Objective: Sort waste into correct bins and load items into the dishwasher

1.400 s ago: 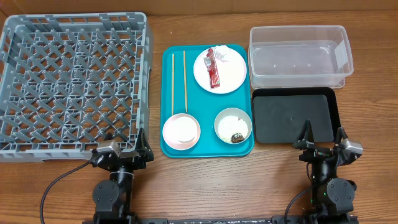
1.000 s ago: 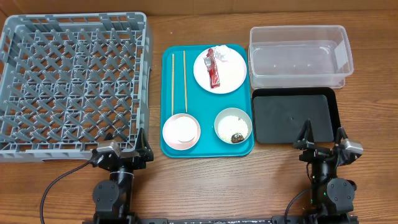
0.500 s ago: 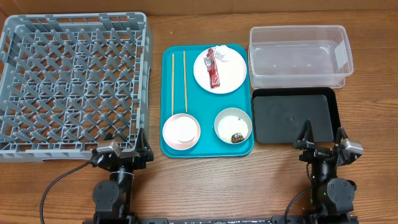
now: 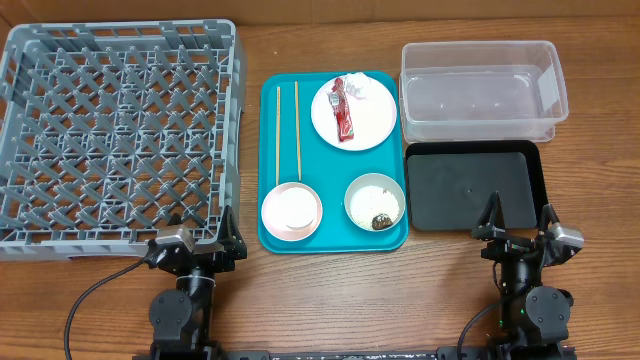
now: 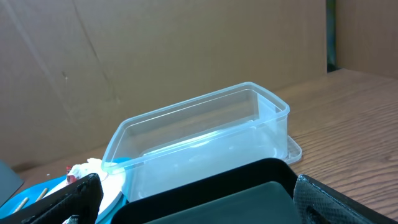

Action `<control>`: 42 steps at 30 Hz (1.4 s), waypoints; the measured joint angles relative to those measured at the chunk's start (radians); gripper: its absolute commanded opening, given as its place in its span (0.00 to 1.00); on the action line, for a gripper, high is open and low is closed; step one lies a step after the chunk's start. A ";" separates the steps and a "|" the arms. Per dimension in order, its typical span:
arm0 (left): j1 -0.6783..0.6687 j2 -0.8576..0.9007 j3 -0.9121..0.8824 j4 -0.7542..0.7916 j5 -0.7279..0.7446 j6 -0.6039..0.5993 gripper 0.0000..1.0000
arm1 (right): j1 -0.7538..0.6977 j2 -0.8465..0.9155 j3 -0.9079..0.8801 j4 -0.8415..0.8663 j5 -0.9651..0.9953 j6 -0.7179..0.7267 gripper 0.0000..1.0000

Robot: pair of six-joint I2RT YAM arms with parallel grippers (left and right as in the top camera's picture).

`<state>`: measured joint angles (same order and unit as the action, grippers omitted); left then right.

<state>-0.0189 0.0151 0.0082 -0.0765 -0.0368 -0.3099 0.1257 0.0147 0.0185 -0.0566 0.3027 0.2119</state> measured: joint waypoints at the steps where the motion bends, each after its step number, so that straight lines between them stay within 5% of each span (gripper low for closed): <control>1: 0.000 0.000 0.000 0.000 0.000 0.000 1.00 | 0.000 0.000 0.000 -0.001 0.000 0.000 1.00; 25: 0.000 0.000 0.000 0.016 0.000 0.000 1.00 | 0.000 0.000 0.000 0.005 -0.010 0.000 1.00; 30: 0.000 0.000 0.000 0.032 0.013 -0.013 1.00 | 0.000 0.000 0.000 0.002 -0.122 0.001 1.00; 37: 0.000 0.001 0.012 0.293 0.135 -0.059 1.00 | 0.000 0.001 0.018 -0.081 -0.298 0.040 1.00; 42: 0.000 0.027 0.154 0.209 0.167 -0.074 1.00 | 0.000 0.057 0.192 -0.171 -0.395 0.066 1.00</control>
<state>-0.0189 0.0425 0.1619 0.1322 0.1303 -0.3843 0.1257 0.0715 0.2104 -0.2279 -0.0925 0.2779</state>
